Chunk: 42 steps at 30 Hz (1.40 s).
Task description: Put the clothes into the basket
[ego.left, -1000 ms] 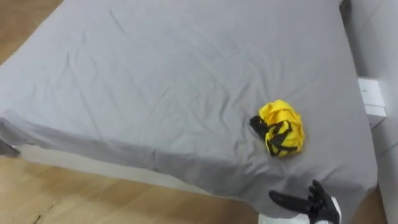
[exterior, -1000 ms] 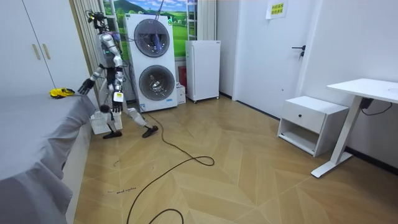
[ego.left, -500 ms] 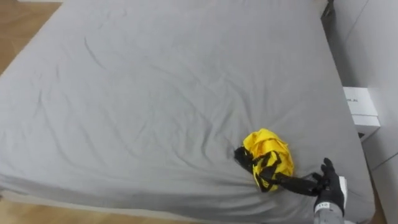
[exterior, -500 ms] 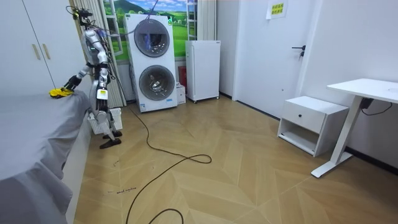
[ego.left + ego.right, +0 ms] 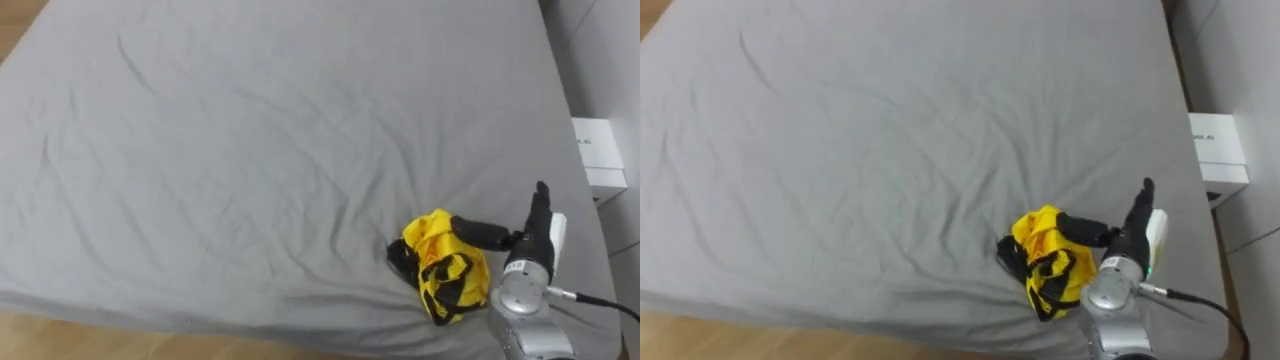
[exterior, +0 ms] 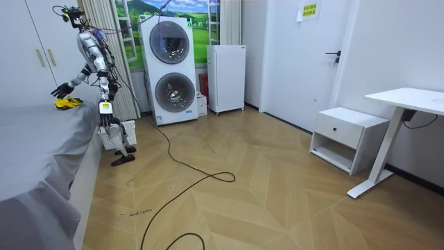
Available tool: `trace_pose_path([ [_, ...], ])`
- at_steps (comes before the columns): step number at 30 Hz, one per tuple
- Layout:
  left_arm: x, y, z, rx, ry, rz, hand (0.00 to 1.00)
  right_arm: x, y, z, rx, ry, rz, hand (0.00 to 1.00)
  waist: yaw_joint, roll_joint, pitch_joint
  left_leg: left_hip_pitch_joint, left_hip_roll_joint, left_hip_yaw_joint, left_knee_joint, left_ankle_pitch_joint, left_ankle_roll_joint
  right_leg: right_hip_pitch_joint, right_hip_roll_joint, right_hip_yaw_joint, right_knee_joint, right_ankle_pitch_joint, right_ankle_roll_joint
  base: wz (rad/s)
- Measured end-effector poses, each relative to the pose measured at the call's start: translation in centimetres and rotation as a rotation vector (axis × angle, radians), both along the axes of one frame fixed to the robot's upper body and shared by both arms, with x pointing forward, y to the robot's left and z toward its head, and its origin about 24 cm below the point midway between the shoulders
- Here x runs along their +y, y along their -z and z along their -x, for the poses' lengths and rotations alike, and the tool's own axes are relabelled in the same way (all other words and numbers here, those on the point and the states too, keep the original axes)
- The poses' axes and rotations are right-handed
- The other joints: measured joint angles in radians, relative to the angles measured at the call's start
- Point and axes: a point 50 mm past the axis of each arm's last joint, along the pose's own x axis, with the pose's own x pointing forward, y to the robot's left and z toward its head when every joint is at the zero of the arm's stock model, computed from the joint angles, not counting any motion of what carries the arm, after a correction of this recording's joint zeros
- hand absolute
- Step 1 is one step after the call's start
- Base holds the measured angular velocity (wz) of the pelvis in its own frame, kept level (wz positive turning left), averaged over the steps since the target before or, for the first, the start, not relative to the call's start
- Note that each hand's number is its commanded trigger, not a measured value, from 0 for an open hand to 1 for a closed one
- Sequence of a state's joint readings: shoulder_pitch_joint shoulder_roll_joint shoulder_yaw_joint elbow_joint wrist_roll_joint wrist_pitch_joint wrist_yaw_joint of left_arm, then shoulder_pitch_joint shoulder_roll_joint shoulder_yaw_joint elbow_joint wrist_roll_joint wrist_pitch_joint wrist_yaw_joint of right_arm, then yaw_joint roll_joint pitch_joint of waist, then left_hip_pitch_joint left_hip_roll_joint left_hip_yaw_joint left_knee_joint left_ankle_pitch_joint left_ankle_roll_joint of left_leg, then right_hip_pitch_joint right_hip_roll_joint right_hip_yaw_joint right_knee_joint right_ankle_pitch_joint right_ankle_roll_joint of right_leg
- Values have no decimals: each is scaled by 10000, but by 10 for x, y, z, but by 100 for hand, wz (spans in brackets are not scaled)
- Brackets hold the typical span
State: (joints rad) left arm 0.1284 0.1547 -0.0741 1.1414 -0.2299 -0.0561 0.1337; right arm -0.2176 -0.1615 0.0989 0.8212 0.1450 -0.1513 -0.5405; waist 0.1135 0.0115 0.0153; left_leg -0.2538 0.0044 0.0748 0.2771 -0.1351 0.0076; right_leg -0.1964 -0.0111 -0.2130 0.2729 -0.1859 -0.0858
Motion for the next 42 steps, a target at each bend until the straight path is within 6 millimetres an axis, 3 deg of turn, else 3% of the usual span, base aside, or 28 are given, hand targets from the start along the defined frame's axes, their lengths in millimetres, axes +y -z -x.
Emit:
trace_pose_path([
  [6, 1, 0, -11, 89, 130, 6, 0, 10, 9, -5, 851, -1074, 154, 0, 337, 71, 37, -225, 8, 25, -113, 10, 16, -201, -19, -189, -63, -1, 1, 5],
  [10, 3, 1, -8, 404, 332, -65, 0, 27, 15, -5, 1477, -2617, 762, 0, 352, 67, 42, -313, 17, 8, -128, 10, 17, -186, -22, -409, -174, 0, 1, 11],
  [16, 2, 1, -9, 585, 574, -75, 0, 37, 19, -2, 1842, -3318, 993, 0, 457, 0, 79, -400, 1, 11, -116, 10, 18, -175, -25, -466, -391, -5, 8, 3],
  [23, 3, 1, -8, 573, 106, -142, 0, 38, 27, 10, 2075, -3423, 1022, 0, 282, -46, 40, -298, -27, 54, -182, 31, 52, 40, -31, -568, -532, 28, 53, 6],
  [24, 3, 1, -9, 529, 74, -136, 0, 38, 28, 13, 2113, -3534, 1109, 0, 246, -47, 1, -286, -36, 53, -205, 31, 52, 73, -32, -614, -556, 28, 54, 9],
  [25, 3, 0, -12, 391, 33, -125, 0, 39, 29, 16, 2101, -3692, 1131, 71, 208, -51, -18, -291, -38, 49, -222, 32, 52, 85, -29, -637, -597, 28, 54, 9],
  [26, 2, 0, -13, 329, 0, -116, 0, 39, 31, 20, 2182, -3728, 1131, 100, 191, -53, -23, -288, -40, 46, -227, 32, 52, 111, -23, -647, -630, 28, 54, 7],
  [34, -2, 0, -15, 138, -560, -220, 0, 34, 46, 46, 2924, -4219, 1511, 100, -174, -182, -173, 261, -78, 50, -575, 32, 51, 599, -8, -640, -894, 14, 77, 0],
  [42, -10, 1, -15, 133, -330, -170, 0, 34, 61, 74, 3760, -4292, 1408, 100, -333, -206, -190, 382, -163, 60, -752, 38, 58, 644, -15, -614, -926, 3, 96, -1],
])
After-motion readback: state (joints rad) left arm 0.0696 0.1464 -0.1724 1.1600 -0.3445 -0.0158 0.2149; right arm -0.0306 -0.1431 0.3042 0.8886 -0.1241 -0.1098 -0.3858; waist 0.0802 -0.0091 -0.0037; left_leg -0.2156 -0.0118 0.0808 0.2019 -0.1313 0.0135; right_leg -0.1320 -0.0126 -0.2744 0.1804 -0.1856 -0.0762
